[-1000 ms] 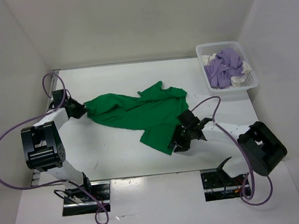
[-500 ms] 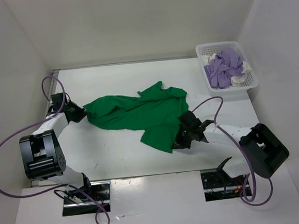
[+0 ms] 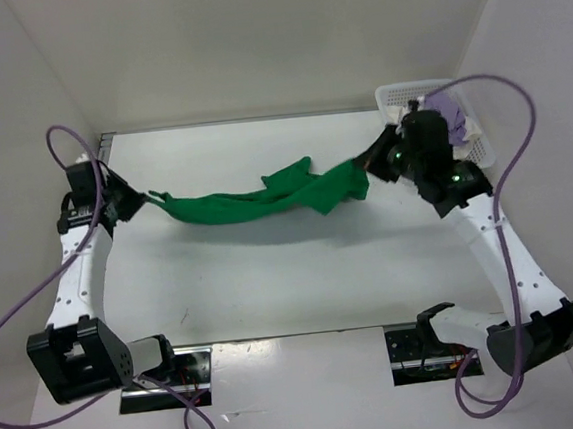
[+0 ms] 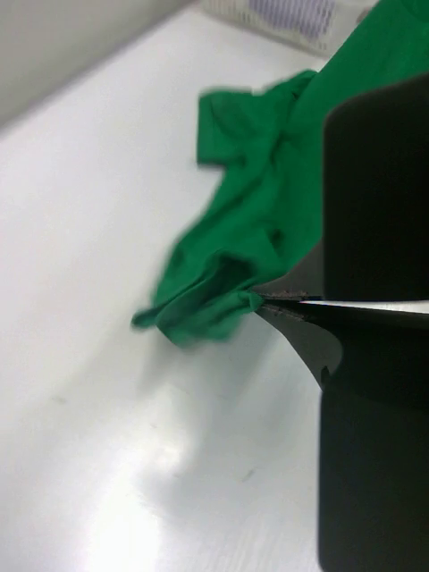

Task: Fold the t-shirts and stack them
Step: Flatten out the tshirt

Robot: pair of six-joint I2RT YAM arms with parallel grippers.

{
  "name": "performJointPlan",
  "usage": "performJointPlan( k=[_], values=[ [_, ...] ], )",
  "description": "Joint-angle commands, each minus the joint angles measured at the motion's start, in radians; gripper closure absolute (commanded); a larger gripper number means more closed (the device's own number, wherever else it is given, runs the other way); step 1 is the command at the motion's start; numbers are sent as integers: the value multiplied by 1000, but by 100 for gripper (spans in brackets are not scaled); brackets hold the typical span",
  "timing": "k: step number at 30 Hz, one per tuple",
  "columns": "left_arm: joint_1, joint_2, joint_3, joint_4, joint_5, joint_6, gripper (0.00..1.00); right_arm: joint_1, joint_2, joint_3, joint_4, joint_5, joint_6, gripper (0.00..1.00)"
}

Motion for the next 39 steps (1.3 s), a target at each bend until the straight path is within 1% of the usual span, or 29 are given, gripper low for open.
performJointPlan(
  k=[1,2,3,4,5,6,7,9,10,11,12,14,17,19,20,21,22,23,24,25,26,27,29,32,33,34,36,39],
  values=[
    [0,-74,218,-102,16,46,100,-27,39,293,-144,68,-163,100],
    [0,-74,272,-114,16,46,100,-27,76,436,-159,106,-180,100],
    [0,-74,382,-125,16,55,100,-27,93,511,-173,126,-210,100],
    [0,-62,433,-125,16,55,100,-27,111,648,-182,140,-226,100],
    [0,-62,482,-125,16,55,100,-27,130,719,-199,162,-239,100],
    [9,-36,584,-114,30,38,100,-36,176,793,-213,173,-261,100],
    [9,-24,639,-114,58,29,100,-37,199,933,-233,182,-270,100],
    [9,13,746,-114,69,17,100,-37,247,1057,-242,209,-279,100],
    [9,13,835,-114,69,17,100,-37,247,1135,-227,219,-290,100],
    [9,38,877,-123,69,17,100,-37,266,1172,-227,240,-301,100],
    [9,50,921,-134,69,17,100,-37,277,1248,-227,240,-301,100],
    [9,70,1004,-134,55,17,100,-37,297,1303,-213,252,-312,100],
    [9,120,1015,-125,55,17,100,-37,354,1327,-175,265,-322,100],
    [9,131,978,-99,55,17,100,-37,401,1283,-135,275,-322,100],
    [9,154,948,-61,55,8,100,-37,424,1269,-118,275,-322,100],
    [9,168,923,-60,46,8,100,-47,455,1269,-118,248,-322,100],
    [9,188,890,-50,46,8,100,-64,527,1281,-118,216,-322,100],
    [9,226,871,-38,46,8,100,-94,564,1300,-118,196,-306,100],
    [9,243,848,-21,46,-3,100,-95,599,1310,-118,196,-305,100],
    [9,260,823,-5,46,-3,100,-104,674,1329,-118,196,-305,100],
    [9,310,810,5,46,-3,100,-104,710,1346,-127,196,-305,100],
    [9,370,809,6,46,-3,100,-116,780,1379,-127,167,-305,100],
    [9,423,831,15,46,-3,100,-127,852,1468,-116,151,-293,100],
    [9,496,923,15,66,-22,100,-154,955,1583,-116,113,-255,100],
    [9,507,955,15,66,-22,100,-155,955,1584,-116,113,-243,100],
    [9,526,1025,15,66,-34,100,-155,955,1584,-71,113,-233,100],
    [9,539,1099,-8,79,-43,100,-155,919,1561,-5,104,-224,100],
    [9,539,1179,-8,79,-67,100,-164,882,1590,32,104,-214,100]
  ],
)
